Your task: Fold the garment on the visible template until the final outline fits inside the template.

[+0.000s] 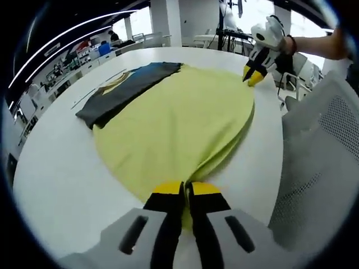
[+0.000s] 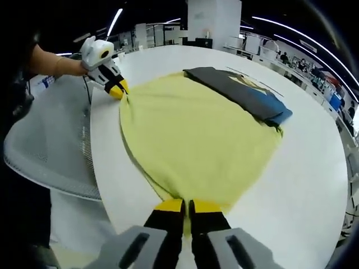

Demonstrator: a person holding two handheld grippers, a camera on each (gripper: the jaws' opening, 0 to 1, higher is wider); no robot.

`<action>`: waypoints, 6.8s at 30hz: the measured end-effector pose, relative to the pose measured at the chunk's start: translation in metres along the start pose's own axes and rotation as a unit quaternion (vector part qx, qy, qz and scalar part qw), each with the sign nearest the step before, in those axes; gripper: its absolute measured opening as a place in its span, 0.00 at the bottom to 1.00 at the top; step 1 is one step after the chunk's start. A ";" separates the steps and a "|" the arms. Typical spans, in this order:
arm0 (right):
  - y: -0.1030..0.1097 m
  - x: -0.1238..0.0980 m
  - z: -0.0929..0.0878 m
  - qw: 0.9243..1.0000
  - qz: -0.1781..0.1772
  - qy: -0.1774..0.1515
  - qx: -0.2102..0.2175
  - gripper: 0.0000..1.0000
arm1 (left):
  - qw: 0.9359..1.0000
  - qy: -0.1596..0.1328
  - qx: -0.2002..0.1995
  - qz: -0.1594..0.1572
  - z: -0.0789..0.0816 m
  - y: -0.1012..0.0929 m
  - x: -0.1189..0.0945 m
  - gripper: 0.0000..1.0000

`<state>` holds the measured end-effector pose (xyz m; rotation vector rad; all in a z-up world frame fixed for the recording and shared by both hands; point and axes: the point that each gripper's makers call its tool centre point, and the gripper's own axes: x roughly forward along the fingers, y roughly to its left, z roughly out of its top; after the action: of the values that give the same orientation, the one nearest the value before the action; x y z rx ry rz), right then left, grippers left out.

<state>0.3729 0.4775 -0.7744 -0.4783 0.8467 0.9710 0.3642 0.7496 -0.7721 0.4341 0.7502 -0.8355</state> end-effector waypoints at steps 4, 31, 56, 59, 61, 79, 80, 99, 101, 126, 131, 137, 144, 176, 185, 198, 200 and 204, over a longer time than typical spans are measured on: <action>0.007 -0.003 -0.003 1.000 0.023 0.007 0.001 0.09 | 1.000 0.001 0.003 0.002 -0.001 0.000 -0.002 0.01; 0.006 -0.004 -0.006 0.999 0.016 0.016 -0.048 0.20 | 1.000 0.013 -0.016 0.002 -0.003 0.002 -0.001 0.01; 0.015 -0.012 -0.016 1.000 0.013 0.013 -0.012 0.00 | 1.000 0.019 -0.013 -0.015 -0.007 -0.019 -0.017 0.00; 0.019 -0.014 -0.019 1.000 0.015 0.012 -0.006 0.00 | 0.999 0.023 -0.012 -0.021 -0.009 -0.025 -0.020 0.00; 0.024 -0.016 -0.021 1.000 0.020 0.012 -0.002 0.00 | 0.999 0.026 -0.013 -0.025 -0.011 -0.028 -0.022 0.00; 0.055 -0.029 -0.037 0.998 0.054 0.019 0.022 0.00 | 0.997 0.046 -0.021 -0.062 -0.025 -0.060 -0.036 0.00; 0.057 -0.030 -0.038 0.998 0.057 0.020 0.023 0.00 | 0.997 0.047 -0.022 -0.064 -0.026 -0.061 -0.037 0.00; 0.074 -0.047 -0.044 0.996 0.085 0.024 0.028 0.00 | 0.992 0.066 -0.022 -0.103 -0.028 -0.083 -0.052 0.00; 0.072 -0.047 -0.041 0.996 0.081 0.021 0.027 0.00 | 0.993 0.062 -0.022 -0.100 -0.024 -0.080 -0.055 0.00; 0.017 -0.064 0.020 0.999 0.013 -0.036 -0.010 0.00 | 0.999 0.007 -0.015 -0.030 0.033 -0.022 -0.071 0.00; 0.007 -0.066 0.033 0.999 0.004 -0.046 -0.017 0.00 | 1.000 0.002 -0.011 -0.017 0.040 -0.012 -0.071 0.00; -0.005 -0.069 0.044 0.998 -0.007 -0.055 -0.025 0.00 | 1.000 -0.012 -0.015 -0.004 0.050 -0.001 -0.072 0.00; -0.022 -0.070 0.060 0.997 -0.029 -0.068 -0.032 0.00 | 0.999 -0.028 -0.012 0.024 0.065 0.018 -0.071 0.00; -0.088 -0.073 0.134 0.985 -0.105 -0.134 -0.041 0.00 | 0.986 -0.073 0.013 0.152 0.122 0.101 -0.065 0.00; -0.111 -0.073 0.150 0.980 -0.121 -0.160 -0.022 0.00 | 0.978 -0.092 0.024 0.186 0.137 0.124 -0.061 0.00; -0.149 -0.068 0.176 0.971 -0.159 -0.179 -0.013 0.00 | 0.969 -0.104 0.029 0.223 0.160 0.159 -0.051 0.00; -0.155 -0.066 0.179 0.970 -0.164 -0.181 -0.009 0.00 | 0.967 -0.107 0.021 0.229 0.163 0.163 -0.048 0.00; -0.163 -0.061 0.180 0.969 -0.171 -0.177 -0.006 0.00 | 0.967 -0.105 0.016 0.233 0.163 0.170 -0.039 0.00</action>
<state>0.5698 0.4888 -0.6198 -0.4266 0.4178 0.7135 0.5507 0.7725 -0.6239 0.5176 0.4121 -0.4410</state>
